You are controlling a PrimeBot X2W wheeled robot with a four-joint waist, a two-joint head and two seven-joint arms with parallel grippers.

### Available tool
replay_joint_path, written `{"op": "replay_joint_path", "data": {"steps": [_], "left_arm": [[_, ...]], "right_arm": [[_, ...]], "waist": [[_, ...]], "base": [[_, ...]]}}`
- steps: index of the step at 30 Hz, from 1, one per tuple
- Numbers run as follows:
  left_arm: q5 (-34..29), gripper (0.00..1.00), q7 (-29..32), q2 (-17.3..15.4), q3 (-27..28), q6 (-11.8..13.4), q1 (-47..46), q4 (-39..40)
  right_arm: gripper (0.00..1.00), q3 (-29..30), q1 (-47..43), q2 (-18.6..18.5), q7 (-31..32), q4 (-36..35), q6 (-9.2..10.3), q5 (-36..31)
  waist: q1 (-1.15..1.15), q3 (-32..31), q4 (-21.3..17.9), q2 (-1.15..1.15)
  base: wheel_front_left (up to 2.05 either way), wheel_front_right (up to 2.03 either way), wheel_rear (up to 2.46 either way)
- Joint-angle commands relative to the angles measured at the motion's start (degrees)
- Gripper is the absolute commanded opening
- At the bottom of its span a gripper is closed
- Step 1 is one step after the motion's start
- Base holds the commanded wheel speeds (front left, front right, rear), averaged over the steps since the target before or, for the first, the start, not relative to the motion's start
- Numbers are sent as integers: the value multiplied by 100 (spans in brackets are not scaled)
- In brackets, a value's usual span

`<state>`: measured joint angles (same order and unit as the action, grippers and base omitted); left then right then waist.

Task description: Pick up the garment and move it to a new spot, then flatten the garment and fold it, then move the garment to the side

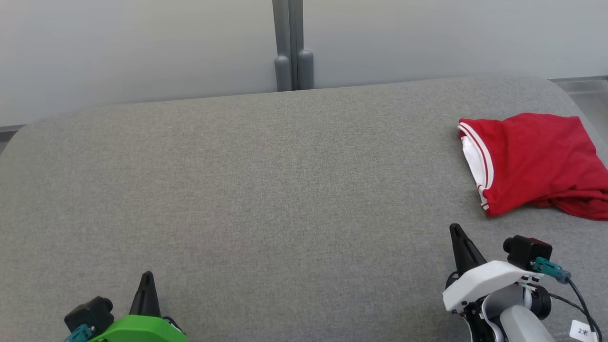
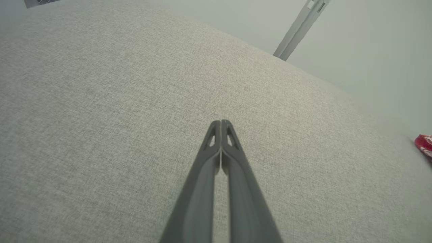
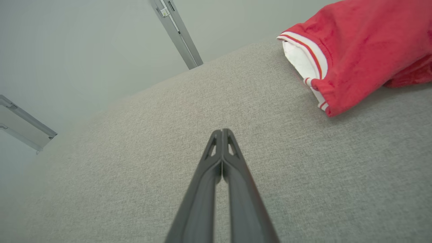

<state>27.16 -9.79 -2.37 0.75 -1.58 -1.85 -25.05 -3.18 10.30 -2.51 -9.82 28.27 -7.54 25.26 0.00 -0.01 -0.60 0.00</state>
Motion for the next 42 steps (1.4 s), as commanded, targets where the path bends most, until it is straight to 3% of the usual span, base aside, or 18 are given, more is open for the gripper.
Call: {"op": "replay_joint_path", "data": {"steps": [1,42], "left_arm": [[312,0,59,-25,46,-51,-152,143],[3487,0,876,-48,335,-335,-309,673]], "right_arm": [[0,52,37,-18,63,-164,2,318],[0,511,-224,-34,855,-856,4,3591]], "waist": [[0,0,1,0],[0,7,25,0]], "base": [[0,0,0],[0,0,0]]}}
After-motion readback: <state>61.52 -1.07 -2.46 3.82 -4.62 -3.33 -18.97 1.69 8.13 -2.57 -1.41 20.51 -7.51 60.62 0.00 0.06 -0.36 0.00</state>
